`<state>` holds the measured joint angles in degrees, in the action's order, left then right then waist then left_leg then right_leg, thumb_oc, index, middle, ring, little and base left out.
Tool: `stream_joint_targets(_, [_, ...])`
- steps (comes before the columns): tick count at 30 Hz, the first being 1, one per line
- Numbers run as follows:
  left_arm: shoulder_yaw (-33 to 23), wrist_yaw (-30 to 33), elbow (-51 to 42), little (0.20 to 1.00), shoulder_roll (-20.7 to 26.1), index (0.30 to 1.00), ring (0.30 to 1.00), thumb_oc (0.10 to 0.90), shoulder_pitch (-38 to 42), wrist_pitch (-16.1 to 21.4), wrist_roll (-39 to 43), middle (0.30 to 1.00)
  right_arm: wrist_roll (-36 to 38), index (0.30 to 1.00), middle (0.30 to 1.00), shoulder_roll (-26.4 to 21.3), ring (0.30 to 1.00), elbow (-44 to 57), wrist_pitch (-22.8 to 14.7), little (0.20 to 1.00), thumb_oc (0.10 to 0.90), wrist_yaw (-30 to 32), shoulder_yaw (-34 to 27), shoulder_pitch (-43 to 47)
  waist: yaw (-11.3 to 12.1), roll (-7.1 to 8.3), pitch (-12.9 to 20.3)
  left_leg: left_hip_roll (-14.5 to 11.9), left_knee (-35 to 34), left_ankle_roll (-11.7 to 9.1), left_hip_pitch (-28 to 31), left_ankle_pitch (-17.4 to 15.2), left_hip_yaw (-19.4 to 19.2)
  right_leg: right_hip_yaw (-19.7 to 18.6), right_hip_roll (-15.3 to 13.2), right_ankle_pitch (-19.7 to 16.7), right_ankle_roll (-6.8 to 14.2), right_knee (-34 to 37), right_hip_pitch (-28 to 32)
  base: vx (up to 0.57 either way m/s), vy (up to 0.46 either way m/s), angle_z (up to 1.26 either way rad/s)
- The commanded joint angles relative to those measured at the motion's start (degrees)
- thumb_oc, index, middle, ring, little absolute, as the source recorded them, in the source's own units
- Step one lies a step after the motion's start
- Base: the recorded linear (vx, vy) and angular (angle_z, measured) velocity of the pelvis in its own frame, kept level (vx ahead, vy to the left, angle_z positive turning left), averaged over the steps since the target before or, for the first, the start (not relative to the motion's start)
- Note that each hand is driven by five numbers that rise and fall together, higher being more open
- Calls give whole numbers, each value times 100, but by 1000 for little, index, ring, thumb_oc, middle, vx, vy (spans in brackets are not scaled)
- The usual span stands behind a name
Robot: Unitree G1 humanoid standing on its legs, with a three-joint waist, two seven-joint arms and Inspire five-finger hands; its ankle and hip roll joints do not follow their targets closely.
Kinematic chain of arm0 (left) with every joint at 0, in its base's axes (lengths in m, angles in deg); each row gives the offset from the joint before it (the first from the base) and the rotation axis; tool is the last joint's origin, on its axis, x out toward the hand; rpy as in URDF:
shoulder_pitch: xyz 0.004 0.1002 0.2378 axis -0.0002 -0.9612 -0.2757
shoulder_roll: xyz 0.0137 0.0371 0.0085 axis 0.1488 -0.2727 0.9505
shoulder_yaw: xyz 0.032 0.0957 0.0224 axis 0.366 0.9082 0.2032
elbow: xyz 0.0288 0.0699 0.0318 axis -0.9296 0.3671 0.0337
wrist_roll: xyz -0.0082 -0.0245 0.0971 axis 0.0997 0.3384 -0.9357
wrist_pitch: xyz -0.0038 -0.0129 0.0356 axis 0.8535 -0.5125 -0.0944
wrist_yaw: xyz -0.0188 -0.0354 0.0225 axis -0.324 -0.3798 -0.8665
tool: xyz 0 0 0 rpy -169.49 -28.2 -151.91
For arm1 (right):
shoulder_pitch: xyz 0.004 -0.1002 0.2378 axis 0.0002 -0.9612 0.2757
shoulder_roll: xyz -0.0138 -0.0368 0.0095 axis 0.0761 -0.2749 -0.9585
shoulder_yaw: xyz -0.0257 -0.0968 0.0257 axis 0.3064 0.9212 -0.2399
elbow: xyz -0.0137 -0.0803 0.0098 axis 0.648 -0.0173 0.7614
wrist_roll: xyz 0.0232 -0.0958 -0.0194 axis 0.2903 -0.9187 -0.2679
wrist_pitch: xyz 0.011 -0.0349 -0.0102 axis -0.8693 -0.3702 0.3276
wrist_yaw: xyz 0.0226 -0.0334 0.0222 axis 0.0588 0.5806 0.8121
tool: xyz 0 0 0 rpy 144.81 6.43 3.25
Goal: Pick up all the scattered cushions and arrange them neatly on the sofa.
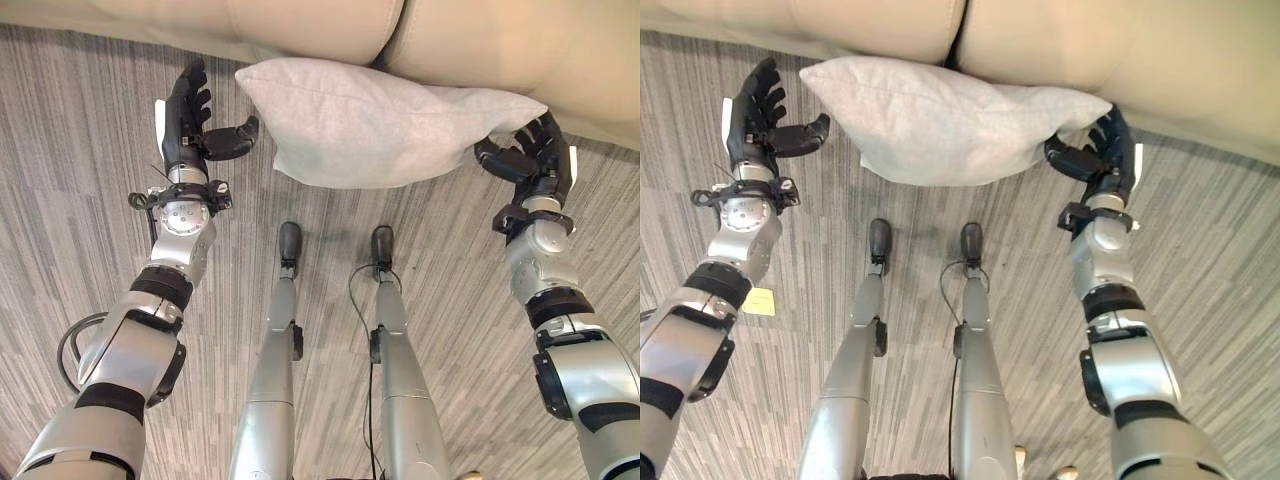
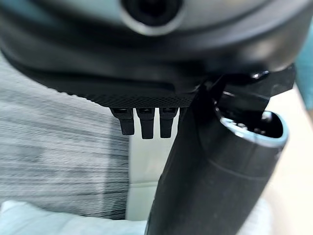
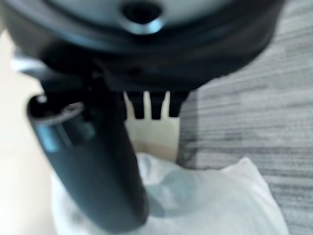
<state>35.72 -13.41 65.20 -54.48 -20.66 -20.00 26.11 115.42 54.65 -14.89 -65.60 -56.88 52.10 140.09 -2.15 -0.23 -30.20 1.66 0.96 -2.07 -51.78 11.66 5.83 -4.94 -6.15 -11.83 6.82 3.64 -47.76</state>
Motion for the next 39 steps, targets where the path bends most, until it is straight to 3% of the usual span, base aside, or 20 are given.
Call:
stream_joint_targets(1, [-363,-479,147,900,-181,900,900,800,625,309,819,900,576,900,900,-238,900,173,-215,900,800,-531,694,312,-58,-213,41,-11,-23,-359,-168,-406,197,45,-106,782,451,-659,-189,42,12,1])
stream_joint_targets(11, [-101,-1256,95,900,-1157,900,900,800,1129,68,1829,900,126,900,900,943,900,957,87,900,800,-1016,2026,511,-215,-56,41,-33,-39,-329,-315,-377,169,30,1,715,418,-551,-373,28,29,0])
stream_joint_targets(16, [-26,-1592,-18,900,-1670,900,900,800,1328,1,2118,900,-196,900,900,1239,900,1264,124,900,800,-1234,2441,525,-301,23,41,-49,-32,-327,-303,-389,158,17,38,701,417,-503,-352,11,18,-3])
stream_joint_targets(18, [119,-1674,-75,540,-1935,540,540,560,1362,-8,2070,540,-176,869,869,1338,869,1365,136,869,780,-1335,2536,508,-334,44,41,-58,-31,-329,-267,-390,165,-3,58,687,414,-492,-328,0,0,0])
stream_joint_targets(19, [265,-1661,-62,300,-2198,300,300,400,1371,23,1868,300,-168,371,371,1419,371,1533,122,371,447,-1424,2602,492,-365,74,41,-71,-27,-341,-214,-393,157,9,72,688,416,-495,-286,0,0,0])
stream_joint_targets(20, [307,-1619,-45,300,-2275,300,300,400,1353,35,1762,300,-210,300,300,1427,300,1574,110,300,400,-1416,2607,507,-376,87,41,-78,-30,-346,-189,-395,160,3,80,686,419,-493,-267,0,0,0])
stream_joint_targets(24, [290,-1485,11,300,-2561,300,300,400,1110,103,1567,300,-574,300,300,1463,300,1821,67,300,400,-1325,2649,409,-434,175,112,-110,-36,-357,-51,-411,172,-22,119,671,413,-490,-170,0,0,0])
stream_joint_targets(30, [55,-1721,-664,300,-2887,300,300,400,431,190,1993,300,-981,300,300,1522,300,2218,-117,300,400,-989,2336,-40,-458,215,306,-118,54,-371,213,-487,169,-51,176,739,405,-590,47,23,-40,-3])
stream_joint_targets(34, [3,-2115,-2379,300,-2888,300,300,400,-1221,216,2317,300,-1708,300,300,1334,300,3582,-224,300,400,-737,1688,-1669,-374,118,324,-216,240,-384,1275,-668,183,31,273,1168,309,-1286,781,0,-140,-7])
stream_joint_targets(35, [8,-2112,-2383,300,-2888,300,300,400,-1230,216,2316,300,-1712,300,300,1335,300,3589,-221,300,400,-734,1686,-1678,-371,120,319,-216,235,-385,1289,-667,182,31,273,1169,308,-1285,792,-10,-179,0])
stream_joint_targets(37, [-10,-2180,-2962,300,-2655,300,300,400,-2008,188,2190,300,-2325,300,300,1244,300,4010,-145,300,400,-596,1417,-2424,-300,52,466,-357,146,-396,2059,-704,204,125,307,1409,219,-1485,1424,33,-200,10])
stream_joint_targets(39, [-13,-2215,-3117,300,-2580,300,300,400,-2272,164,2120,300,-2470,300,300,1255,300,4063,-118,300,400,-582,1356,-2616,-269,17,562,-418,43,-412,2361,-677,216,155,333,1460,186,-1506,1698,84,-189,1])
